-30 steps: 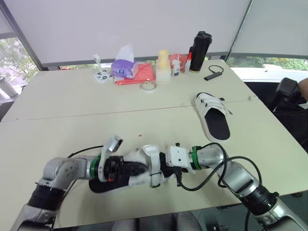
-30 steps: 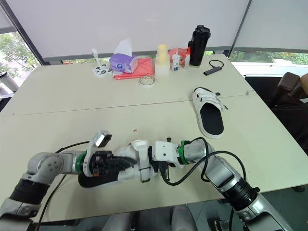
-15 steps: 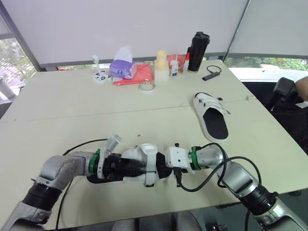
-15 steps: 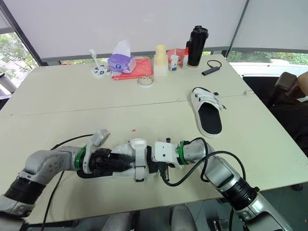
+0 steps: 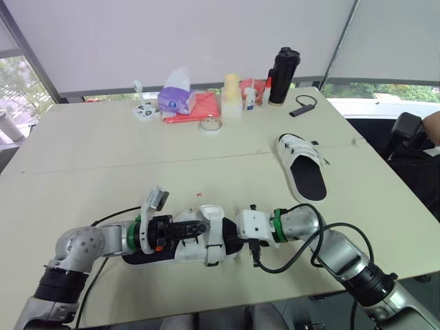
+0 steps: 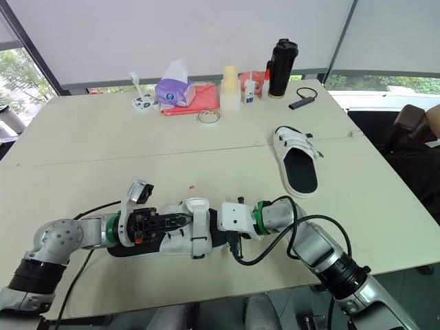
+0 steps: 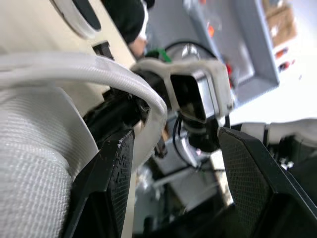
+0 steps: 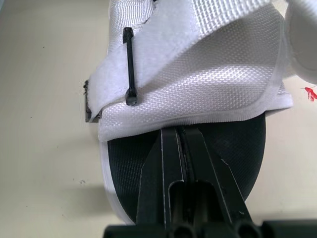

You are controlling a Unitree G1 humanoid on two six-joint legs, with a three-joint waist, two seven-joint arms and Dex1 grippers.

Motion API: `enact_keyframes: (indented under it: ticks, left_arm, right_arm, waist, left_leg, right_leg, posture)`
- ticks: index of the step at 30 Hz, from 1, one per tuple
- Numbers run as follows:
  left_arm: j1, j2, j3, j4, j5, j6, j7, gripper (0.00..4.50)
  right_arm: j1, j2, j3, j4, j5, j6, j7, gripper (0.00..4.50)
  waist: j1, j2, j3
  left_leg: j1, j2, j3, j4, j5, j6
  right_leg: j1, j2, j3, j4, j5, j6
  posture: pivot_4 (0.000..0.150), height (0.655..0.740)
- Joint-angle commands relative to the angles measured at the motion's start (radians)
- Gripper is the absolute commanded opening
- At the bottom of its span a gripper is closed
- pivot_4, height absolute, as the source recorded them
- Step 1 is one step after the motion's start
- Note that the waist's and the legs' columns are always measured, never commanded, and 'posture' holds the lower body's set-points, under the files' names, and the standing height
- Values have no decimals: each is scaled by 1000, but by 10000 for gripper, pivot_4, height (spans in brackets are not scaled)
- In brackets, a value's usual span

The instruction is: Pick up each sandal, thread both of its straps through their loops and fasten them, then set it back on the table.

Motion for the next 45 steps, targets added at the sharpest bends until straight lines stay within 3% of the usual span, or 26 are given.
enact_keyframes:
  ticks: [1, 9, 12, 14, 16, 19, 20, 21, 33, 40, 45]
  left_arm:
    - [18, 2, 83, -12, -11, 4, 19, 33584]
    - [43, -73, 156, -10, -81, 25, 96, 33976]
    - [20, -128, 220, 47, -166, 31, 217, 33978]
    - [37, -128, 213, 40, -141, 38, 227, 33978]
    - [47, -126, 211, 43, -134, 44, 231, 23670]
    - [48, -125, 220, 54, -134, 42, 224, 11731]
    - [47, -126, 224, 56, -133, 45, 222, 4045]
    - [46, -127, 228, 57, -129, 48, 220, 1303]
    - [34, -141, 244, 18, -61, 24, 209, 556]
    - [23, -51, 309, -69, -62, 11, 185, 556]
    - [30, 67, 248, -265, 35, -49, 78, 556]
  right_arm:
    - [40, -41, 36, 98, -61, 50, 15, 0]
    - [39, -39, 34, 98, -63, 52, 14, 0]
    - [40, -39, 34, 99, -65, 50, 13, 0]
    - [39, -38, 34, 101, -65, 50, 13, 0]
    - [35, -35, 35, 103, -66, 50, 13, 0]
    - [35, -35, 35, 104, -67, 48, 13, 0]
    - [35, -35, 35, 105, -68, 48, 13, 0]
    - [35, -34, 35, 104, -68, 49, 13, 0]
    - [45, -29, 31, 97, -73, 52, 11, 0]
    - [42, -29, 31, 104, -77, 47, 11, 0]
    - [38, -33, 30, 113, -79, 38, 15, 0]
  waist:
    - [-1, 0, 0]
    - [0, 0, 0]
    - [2, 0, 0]
    - [4, 0, 0]
    - [4, 0, 0]
    - [4, 0, -1]
    - [5, 0, -1]
    - [6, 1, -1]
    - [12, 0, -2]
    - [15, -1, -1]
    - [16, -1, -2]
  left_leg:
    - [0, 0, 0, 0, 0, 0]
    - [0, 1, 0, 0, 0, 0]
    - [0, 1, 0, 0, 0, -1]
    - [0, 1, -1, 0, -1, -1]
    - [1, 1, -1, 1, -2, -3]
    - [1, 1, 0, 1, -2, -3]
    - [1, 1, 0, 1, -2, -3]
    - [0, 1, 0, 1, -2, -3]
    - [0, 1, 2, 0, -3, -4]
    - [0, 2, 3, 0, -3, -4]
    - [-1, 4, 6, -1, -3, -5]
  right_leg:
    - [0, 0, 0, 0, 0, 0]
    - [0, -2, 0, -1, 0, 0]
    - [0, -2, 0, -2, 0, 0]
    - [0, -3, 0, -2, 0, 0]
    - [-2, -3, 0, -2, 0, 0]
    - [-2, -3, -1, -4, 0, 0]
    - [-1, -3, -1, -6, 0, -1]
    - [-1, -3, -1, -6, 0, -1]
    - [1, -6, -2, -14, 1, -1]
    - [-1, -7, -2, -15, 1, -1]
    - [-2, -8, -4, -19, 1, -2]
  posture:
    - [1500, 7296]
    - [1500, 7296]
    - [1500, 7296]
    - [1500, 7296]
    - [1500, 7296]
    - [1500, 7296]
    - [1500, 7296]
    - [1500, 7296]
    - [1500, 7296]
    - [1500, 7296]
    - [1500, 7296]
